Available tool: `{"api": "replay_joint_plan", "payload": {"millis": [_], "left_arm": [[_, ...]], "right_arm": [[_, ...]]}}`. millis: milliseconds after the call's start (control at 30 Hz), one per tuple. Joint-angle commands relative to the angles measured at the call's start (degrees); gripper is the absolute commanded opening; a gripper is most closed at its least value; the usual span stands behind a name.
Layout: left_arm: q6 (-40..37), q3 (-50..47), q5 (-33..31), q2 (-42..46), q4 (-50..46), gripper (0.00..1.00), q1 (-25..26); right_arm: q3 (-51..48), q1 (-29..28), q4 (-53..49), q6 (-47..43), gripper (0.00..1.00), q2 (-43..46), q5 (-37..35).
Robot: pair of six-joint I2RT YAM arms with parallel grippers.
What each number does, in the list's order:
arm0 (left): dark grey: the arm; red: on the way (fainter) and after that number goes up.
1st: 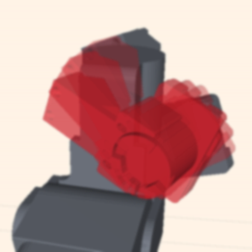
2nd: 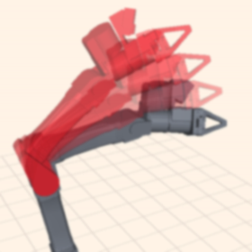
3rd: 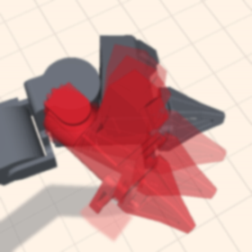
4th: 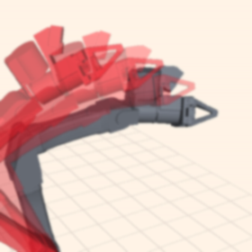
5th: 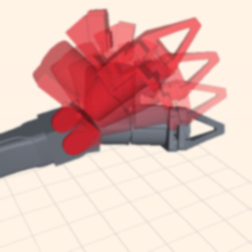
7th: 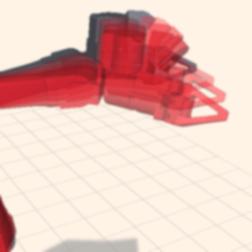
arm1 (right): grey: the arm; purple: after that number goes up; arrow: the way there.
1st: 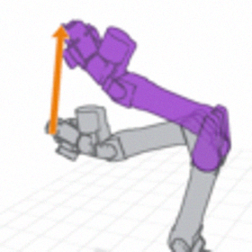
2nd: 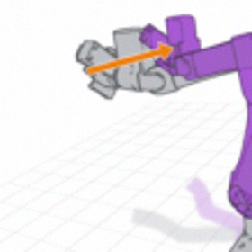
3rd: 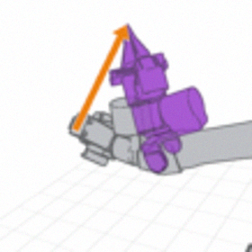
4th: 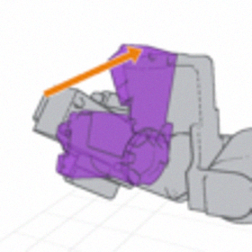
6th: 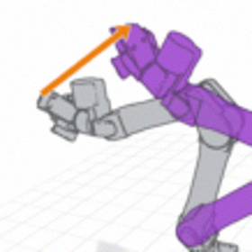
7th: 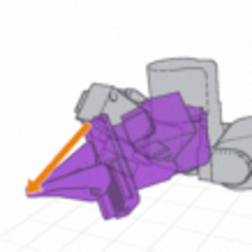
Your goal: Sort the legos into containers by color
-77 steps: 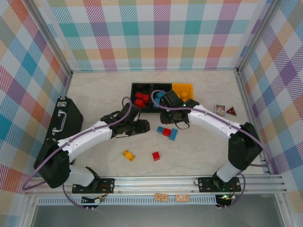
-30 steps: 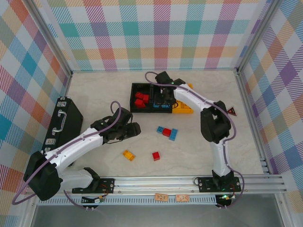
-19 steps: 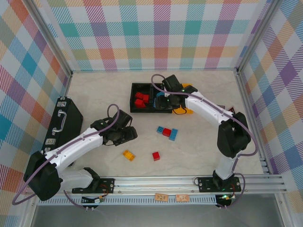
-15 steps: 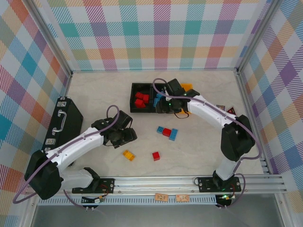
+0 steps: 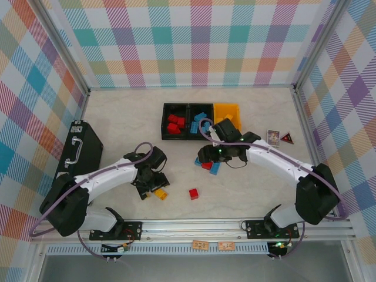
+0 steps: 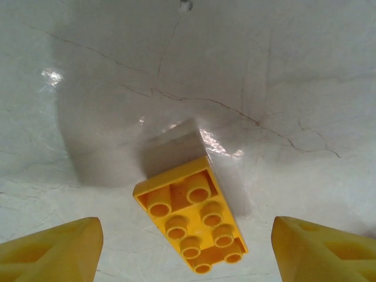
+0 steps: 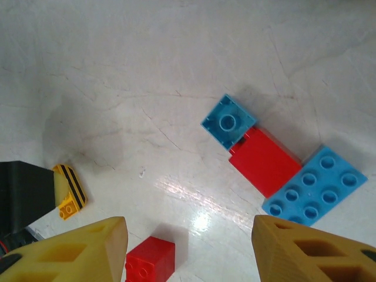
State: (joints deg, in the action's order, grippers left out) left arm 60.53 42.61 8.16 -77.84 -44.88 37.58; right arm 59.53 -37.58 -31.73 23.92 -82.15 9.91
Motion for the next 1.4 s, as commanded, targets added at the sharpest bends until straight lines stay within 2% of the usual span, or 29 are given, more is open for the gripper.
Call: {"api": "replay_joint_plan", "payload": {"millis": [0, 200, 400, 533, 800, 967, 1133, 1367], "left_arm": [[1.5, 0.5, 2.1, -2.9, -1.2, 0.75, 0.1], [0.4, 2.2, 2.6, -7.6, -0.4, 0.65, 0.3], [-0.1, 3.5, 1.8, -8.5, 0.3, 0.38, 0.4], [-1.0, 4.8, 0.6, -8.4, 0.0, 0.26, 0.4], [-4.0, 11.3, -3.0, -8.8, -1.2, 0.25, 0.1], [-7.9, 18.8, -5.6, -12.1, -2.4, 0.25, 0.2], [-11.9, 27.7, -4.8, -16.7, -1.0, 0.25, 0.3], [-15.0, 42.5, -1.4, -26.3, 1.0, 0.25, 1.0]], "right_arm": [[-1.5, -0.1, 2.6, 1.4, 0.58, 1.5, 1.5], [-1.3, 0.0, 3.2, 1.6, 0.58, 1.3, 1.9], [-1.6, 0.0, 3.4, 1.8, 0.58, 1.5, 2.1], [-2.2, 0.0, 3.5, 2.1, 0.58, 1.9, 2.5], [-2.9, 0.1, 2.9, 1.8, 0.58, 4.2, 4.3], [-4.0, 1.2, 2.4, 3.0, 0.58, 7.0, 3.6], [-5.6, 4.4, 1.0, 5.0, 0.58, 10.4, 1.0], [-9.0, 12.6, -1.7, 8.8, 0.59, 16.9, -2.1]]}}
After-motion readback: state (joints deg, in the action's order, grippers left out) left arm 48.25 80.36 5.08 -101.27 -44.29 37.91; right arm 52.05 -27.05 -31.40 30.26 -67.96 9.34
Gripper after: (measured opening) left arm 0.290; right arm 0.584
